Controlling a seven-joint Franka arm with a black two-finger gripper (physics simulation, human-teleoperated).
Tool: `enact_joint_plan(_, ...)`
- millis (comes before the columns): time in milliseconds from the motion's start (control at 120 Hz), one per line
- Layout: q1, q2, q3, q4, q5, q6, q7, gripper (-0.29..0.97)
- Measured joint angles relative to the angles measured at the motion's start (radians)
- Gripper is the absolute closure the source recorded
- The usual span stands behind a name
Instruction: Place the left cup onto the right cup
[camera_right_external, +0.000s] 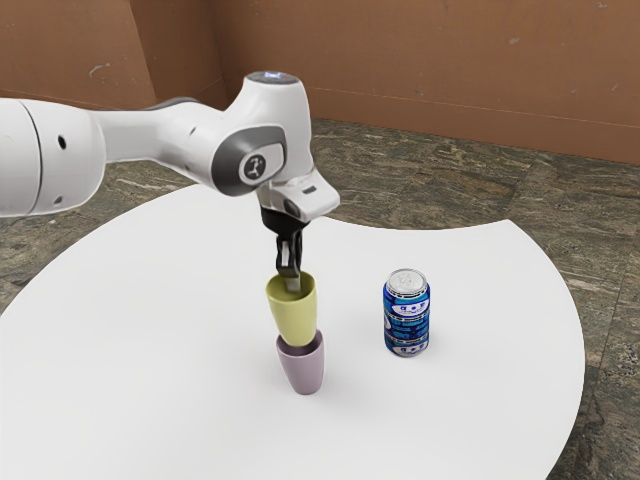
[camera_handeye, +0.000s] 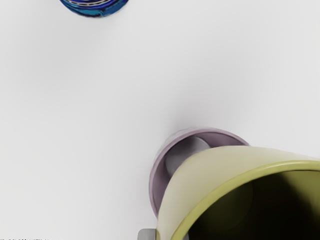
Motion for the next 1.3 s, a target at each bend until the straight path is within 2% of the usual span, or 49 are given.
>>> enact_joint_plan(442, 0.003, 0.047, 0.000, -0.001, -0.007, 0.005, -0.016, 0.79)
enact_joint_plan(642, -0.005, 0.052, 0.000, 0.009, -0.002, 0.002, -0.013, 0.37)
enact_joint_plan(783, -0.007, 0.042, 0.000, 0.010, 0.001, -0.004, -0.011, 0.19)
enact_joint_plan(1083, 0.014, -0.059, 0.015, 0.023, 0.034, -0.036, -0.012, 0.05)
enact_joint_plan(1300, 0.161, -0.149, 0.028, 0.112, 0.123, -0.174, -0.019, 0.02)
